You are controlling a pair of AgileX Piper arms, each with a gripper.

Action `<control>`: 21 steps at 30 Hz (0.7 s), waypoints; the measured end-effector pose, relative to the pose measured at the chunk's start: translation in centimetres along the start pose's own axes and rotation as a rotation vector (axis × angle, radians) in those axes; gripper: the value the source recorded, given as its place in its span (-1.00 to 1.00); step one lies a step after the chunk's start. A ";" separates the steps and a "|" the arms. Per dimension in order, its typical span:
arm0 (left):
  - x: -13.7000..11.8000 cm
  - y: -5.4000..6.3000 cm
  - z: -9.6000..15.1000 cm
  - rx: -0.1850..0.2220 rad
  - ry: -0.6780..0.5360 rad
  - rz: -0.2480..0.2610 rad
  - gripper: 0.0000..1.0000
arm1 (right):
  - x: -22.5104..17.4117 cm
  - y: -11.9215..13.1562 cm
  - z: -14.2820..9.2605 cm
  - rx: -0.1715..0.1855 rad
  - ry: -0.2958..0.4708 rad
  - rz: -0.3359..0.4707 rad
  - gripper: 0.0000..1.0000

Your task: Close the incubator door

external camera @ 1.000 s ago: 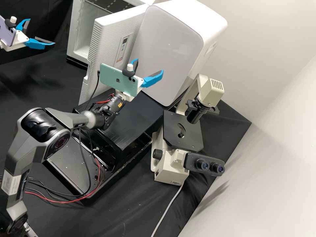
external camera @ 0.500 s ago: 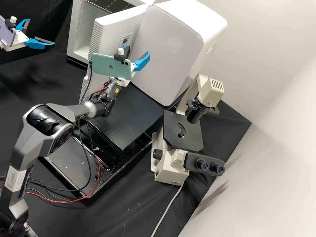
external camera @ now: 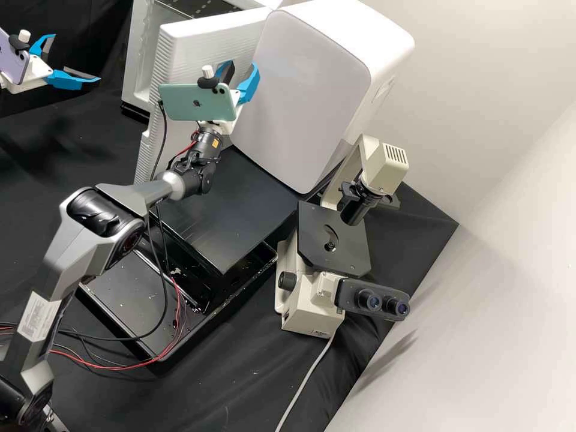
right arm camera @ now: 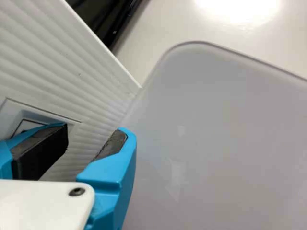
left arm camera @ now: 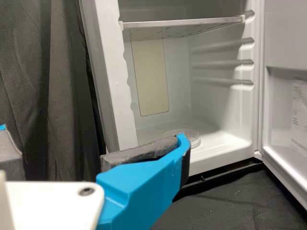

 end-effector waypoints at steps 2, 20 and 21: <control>0.0 0.0 0.0 0.000 0.000 0.000 1.00 | 0.5 -0.2 -0.4 -0.013 0.021 -0.009 -1.00; 0.0 0.0 0.0 0.000 0.000 0.000 1.00 | 4.4 0.1 -4.7 -0.048 0.185 0.000 -1.00; 0.0 0.0 0.0 0.000 0.000 0.000 1.00 | 4.4 -0.1 -4.7 -0.048 0.186 0.000 -1.00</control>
